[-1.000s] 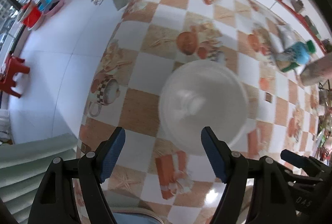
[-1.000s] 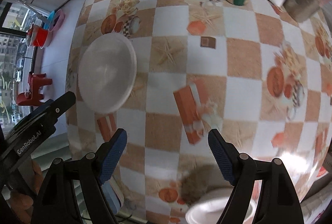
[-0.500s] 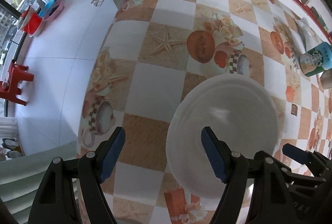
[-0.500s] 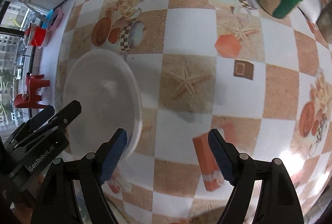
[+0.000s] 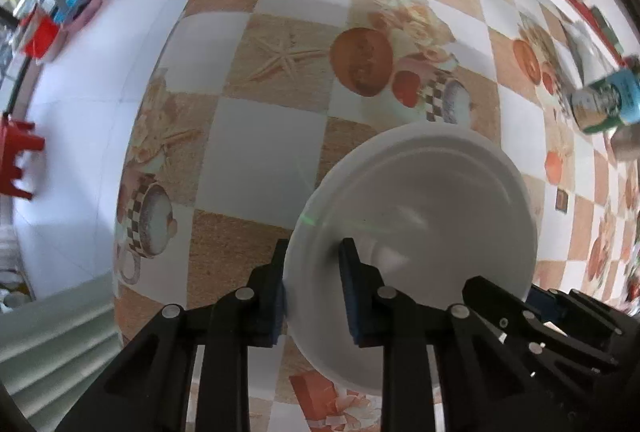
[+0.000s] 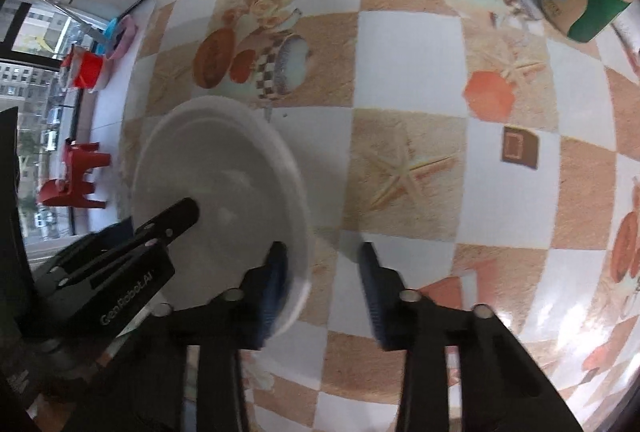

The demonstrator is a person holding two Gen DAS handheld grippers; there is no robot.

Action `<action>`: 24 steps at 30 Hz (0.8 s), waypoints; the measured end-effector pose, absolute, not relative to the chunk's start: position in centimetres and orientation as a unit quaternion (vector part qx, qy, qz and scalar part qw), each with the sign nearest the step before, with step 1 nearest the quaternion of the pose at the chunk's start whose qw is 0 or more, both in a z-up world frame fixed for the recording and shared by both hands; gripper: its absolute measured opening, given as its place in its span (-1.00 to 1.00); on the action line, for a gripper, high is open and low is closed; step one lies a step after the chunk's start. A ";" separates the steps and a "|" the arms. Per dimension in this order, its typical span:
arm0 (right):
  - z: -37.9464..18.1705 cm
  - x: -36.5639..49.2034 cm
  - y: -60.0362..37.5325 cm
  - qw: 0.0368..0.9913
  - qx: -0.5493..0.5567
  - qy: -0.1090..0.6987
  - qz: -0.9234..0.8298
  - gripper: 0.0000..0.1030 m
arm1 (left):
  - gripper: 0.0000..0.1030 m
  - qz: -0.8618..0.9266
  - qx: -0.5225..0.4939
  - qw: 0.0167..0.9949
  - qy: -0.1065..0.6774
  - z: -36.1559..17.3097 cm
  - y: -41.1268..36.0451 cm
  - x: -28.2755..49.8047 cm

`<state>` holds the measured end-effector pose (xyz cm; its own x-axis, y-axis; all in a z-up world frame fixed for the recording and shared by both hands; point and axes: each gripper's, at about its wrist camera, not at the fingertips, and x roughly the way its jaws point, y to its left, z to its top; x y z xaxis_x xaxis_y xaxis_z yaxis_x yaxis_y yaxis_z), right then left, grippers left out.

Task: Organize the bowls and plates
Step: 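Lift the white plate with both grippers and carry it over the white stack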

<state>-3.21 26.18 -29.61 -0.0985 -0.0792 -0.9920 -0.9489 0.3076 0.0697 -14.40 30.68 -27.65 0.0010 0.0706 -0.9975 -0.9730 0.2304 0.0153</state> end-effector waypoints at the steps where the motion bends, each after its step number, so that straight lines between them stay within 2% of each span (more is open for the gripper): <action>1: -29.6 -3.1 26.1 0.525 -0.417 0.616 0.414 -0.46 | -0.50 0.454 -0.416 0.572 0.542 -27.6 30.3 -14.1; 3: -29.6 -3.3 26.1 0.520 -0.417 0.618 0.418 -0.67 | -0.51 0.449 -0.413 0.573 0.547 -27.6 29.4 -13.7; 4: -29.6 -3.5 26.1 0.518 -0.419 0.617 0.419 -0.69 | -0.51 0.447 -0.412 0.573 0.550 -27.6 28.9 -13.6; 17: -28.8 -4.6 17.2 0.491 -0.481 0.609 0.395 -0.68 | -0.51 0.426 -0.413 0.559 0.579 -28.1 14.2 -13.3; 24: -28.6 -6.5 11.6 0.471 -0.503 0.621 0.374 -0.66 | -0.50 0.414 -0.437 0.548 0.580 -28.6 8.9 -14.8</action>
<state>-6.51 11.63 -28.62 -0.0508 -0.2721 -0.9609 -0.9768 0.2139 -0.0089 -14.78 8.90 -28.55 -0.0161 -0.0528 -0.9985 -0.9618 0.2739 0.0011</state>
